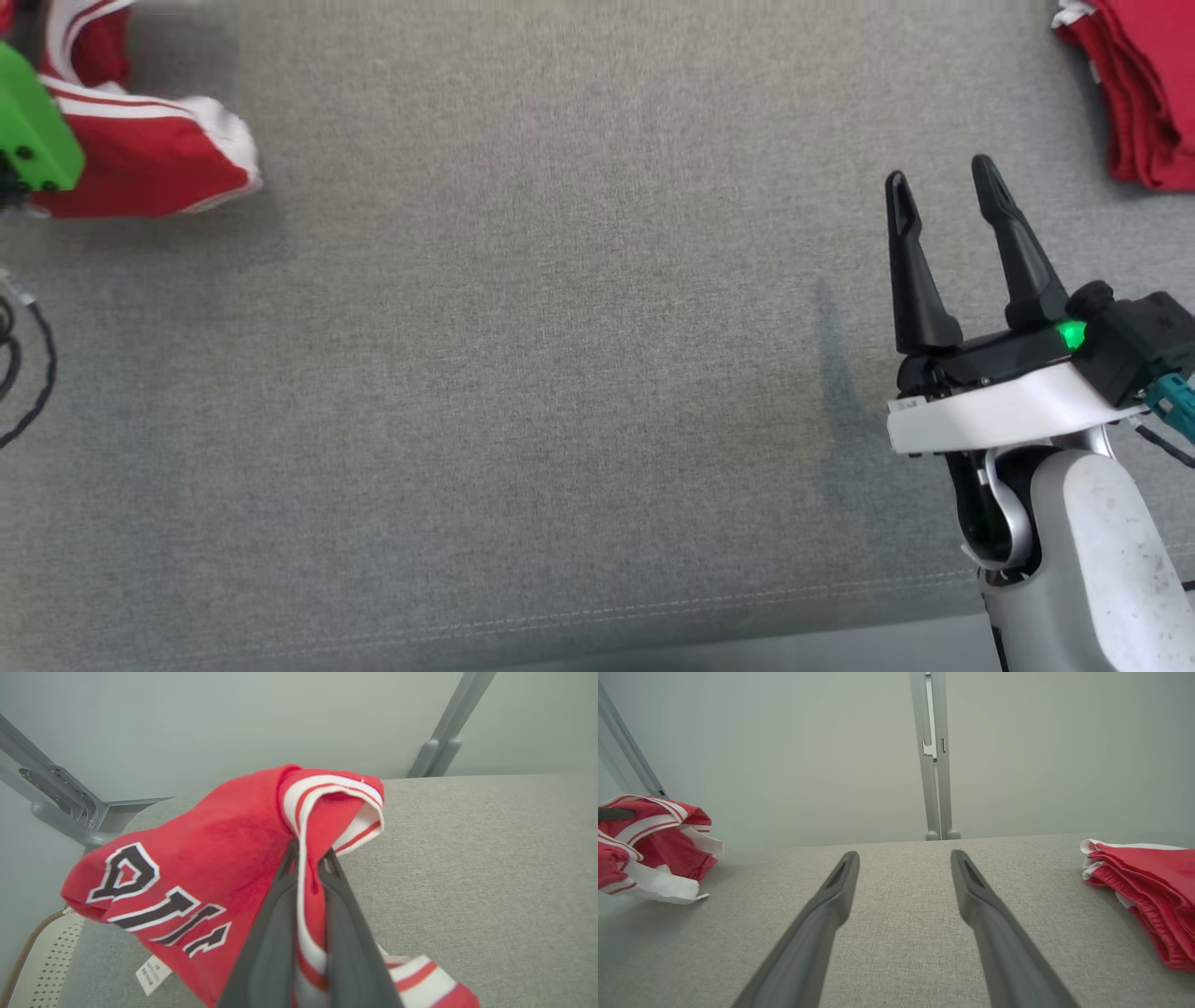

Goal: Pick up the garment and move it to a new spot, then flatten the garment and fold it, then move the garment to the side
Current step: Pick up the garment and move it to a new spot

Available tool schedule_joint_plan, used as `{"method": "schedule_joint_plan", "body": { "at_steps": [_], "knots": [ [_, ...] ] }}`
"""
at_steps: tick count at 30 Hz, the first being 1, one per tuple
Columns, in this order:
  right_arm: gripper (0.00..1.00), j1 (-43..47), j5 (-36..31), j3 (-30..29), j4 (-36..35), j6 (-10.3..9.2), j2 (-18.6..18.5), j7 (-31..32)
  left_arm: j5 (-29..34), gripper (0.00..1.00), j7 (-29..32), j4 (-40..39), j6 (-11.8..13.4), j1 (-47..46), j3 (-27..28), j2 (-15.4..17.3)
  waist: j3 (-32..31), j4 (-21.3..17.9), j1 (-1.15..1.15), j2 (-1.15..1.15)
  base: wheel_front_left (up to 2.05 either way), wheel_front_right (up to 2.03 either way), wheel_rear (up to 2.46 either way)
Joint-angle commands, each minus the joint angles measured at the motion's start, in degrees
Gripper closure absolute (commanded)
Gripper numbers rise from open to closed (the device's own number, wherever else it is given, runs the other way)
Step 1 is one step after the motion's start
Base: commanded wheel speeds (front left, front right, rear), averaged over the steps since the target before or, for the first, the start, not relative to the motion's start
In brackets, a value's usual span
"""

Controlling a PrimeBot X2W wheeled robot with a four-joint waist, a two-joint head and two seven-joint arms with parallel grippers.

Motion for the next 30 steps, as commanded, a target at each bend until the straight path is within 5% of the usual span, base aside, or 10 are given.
{"method": "schedule_joint_plan", "body": {
  "at_steps": [1,9,22,30],
  "knots": [
    [0.00,1.3,0.8,-0.1,0.6,-0.02,-0.2,-0.4,-0.4,1.00,0.7,-1.4,-0.5,-0.8,-0.6,-0.6,-4.1,-0.6,0.00,0.00,0.00,0.00,0.00],
    [0.00,4.2,1.5,-0.6,1.7,-0.02,-0.2,-0.5,-2.3,1.00,4.3,-8.0,-0.8,0.1,-1.6,-1.0,-9.8,-2.8,0.00,0.00,0.00,0.00,0.00],
    [0.00,8.1,2.8,-0.6,2.0,-0.02,-0.2,0.1,-3.7,1.00,12.2,-18.8,-0.2,3.9,-1.8,5.5,-15.2,-4.6,0.00,0.00,0.00,0.00,0.00],
    [0.00,7.6,4.2,0.6,2.3,-0.02,-0.2,-0.6,-2.2,1.00,12.1,-20.4,0.8,7.2,-7.4,-0.5,-13.5,-7.6,0.00,0.00,0.00,0.00,0.00]
  ]
}}
